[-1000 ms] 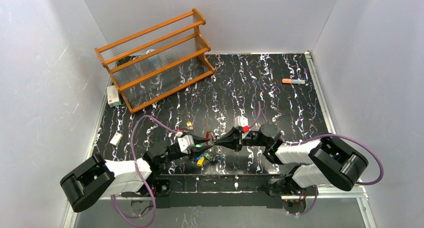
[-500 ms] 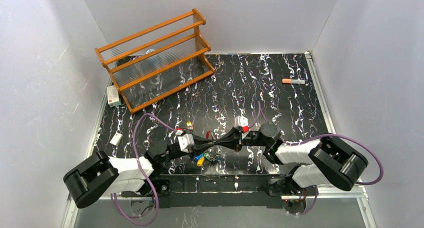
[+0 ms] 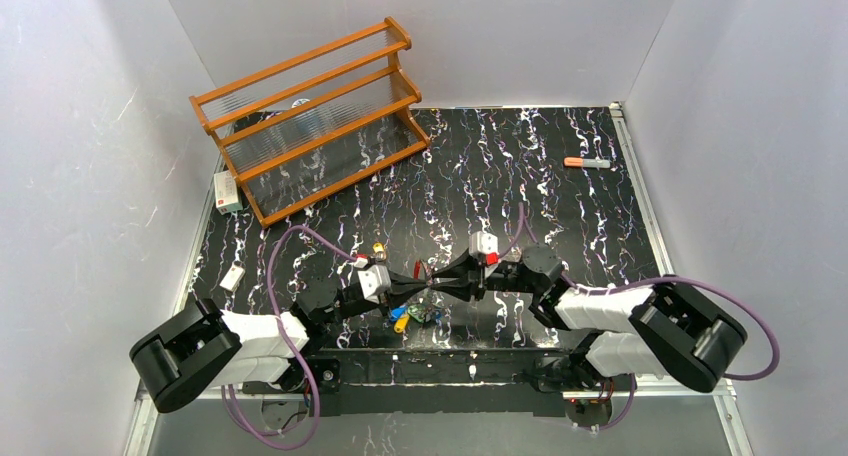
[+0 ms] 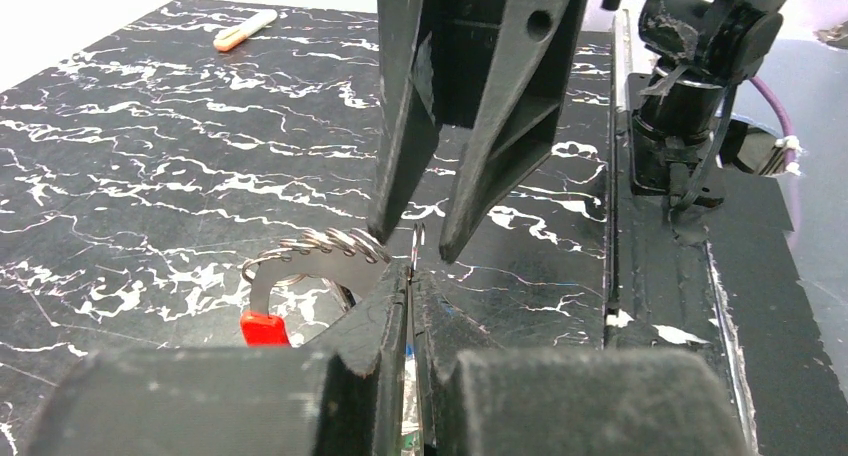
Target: Put the keys on the keyring
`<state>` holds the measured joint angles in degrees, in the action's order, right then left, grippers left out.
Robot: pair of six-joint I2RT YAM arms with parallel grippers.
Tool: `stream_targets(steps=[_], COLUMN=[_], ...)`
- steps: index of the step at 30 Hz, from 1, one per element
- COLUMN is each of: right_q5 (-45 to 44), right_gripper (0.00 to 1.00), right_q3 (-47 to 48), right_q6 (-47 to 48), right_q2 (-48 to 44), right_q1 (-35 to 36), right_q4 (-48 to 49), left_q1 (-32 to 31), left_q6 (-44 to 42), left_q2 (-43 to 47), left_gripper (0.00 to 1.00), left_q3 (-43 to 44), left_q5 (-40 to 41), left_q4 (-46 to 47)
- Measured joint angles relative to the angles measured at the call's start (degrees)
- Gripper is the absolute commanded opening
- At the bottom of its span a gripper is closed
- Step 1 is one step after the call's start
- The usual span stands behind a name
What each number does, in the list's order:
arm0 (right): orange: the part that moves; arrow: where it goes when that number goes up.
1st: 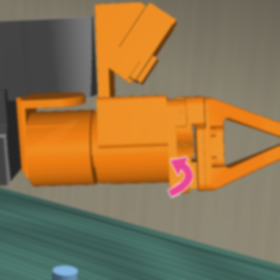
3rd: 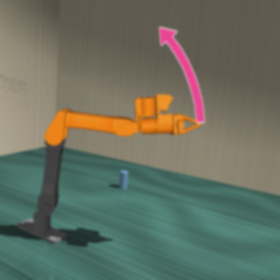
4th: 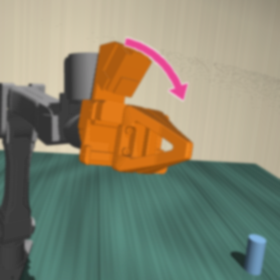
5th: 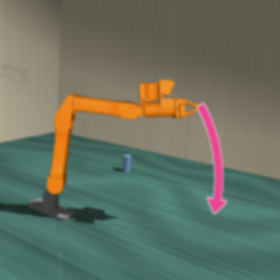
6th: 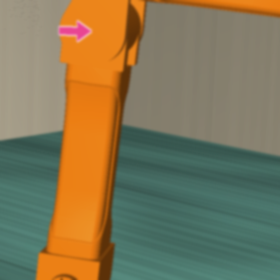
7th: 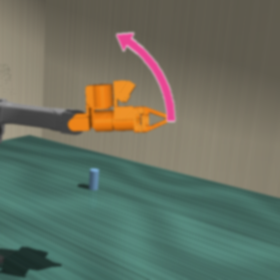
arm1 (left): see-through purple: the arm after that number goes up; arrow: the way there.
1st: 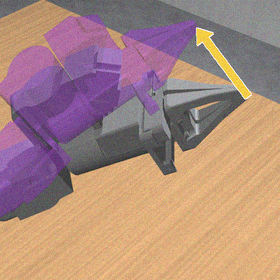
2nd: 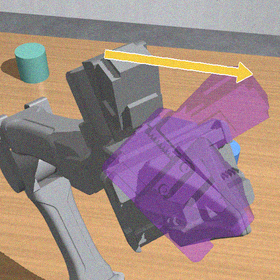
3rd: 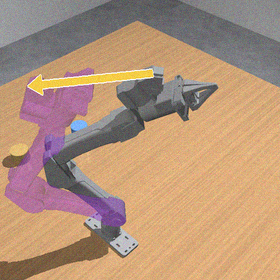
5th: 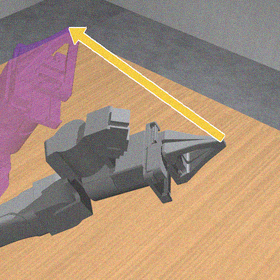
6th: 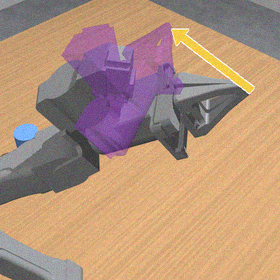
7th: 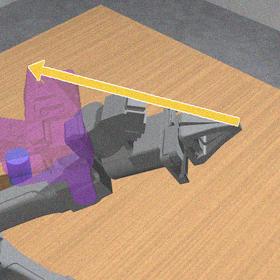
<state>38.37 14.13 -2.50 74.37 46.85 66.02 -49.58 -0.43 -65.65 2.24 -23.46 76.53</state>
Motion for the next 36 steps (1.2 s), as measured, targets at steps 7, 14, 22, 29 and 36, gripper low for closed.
stream_targets(steps=[7,14,22,29,36], right_q5=[-2.2,-1.5,-2.3,-2.6,-1.9], right_gripper=[0.37,0.35,0.35,0.32,0.30], right_q3=[0.5,3.4,5.2,8.0,9.5], right_q6=[8.6,17.1,25.0,31.8,34.1], right_q2=[-7.2,-8.0,-9.9,-10.3,-9.5], right_q1=[0.0,0.0,0.0,0.0,0.0], right_q4=[-11.1,-23.1,-30.5,-36.7,-37.9], left_q1=[0.0,0.0,0.0,0.0,0.0], left_q6=[-1.9,-4.3,-6.6,-7.9,-8.3], left_q2=[-0.3,-0.5,-0.4,-0.2,-0.2], left_gripper=[0.00,0.00,0.00,0.00,0.00], left_q3=[0.5,2.6,4.4,5.5,5.9], left_q5=[0.9,0.7,0.3,0.3,0.1], left_q4=[-1.7,-5.5,-10.1,-12.8,-14.1])
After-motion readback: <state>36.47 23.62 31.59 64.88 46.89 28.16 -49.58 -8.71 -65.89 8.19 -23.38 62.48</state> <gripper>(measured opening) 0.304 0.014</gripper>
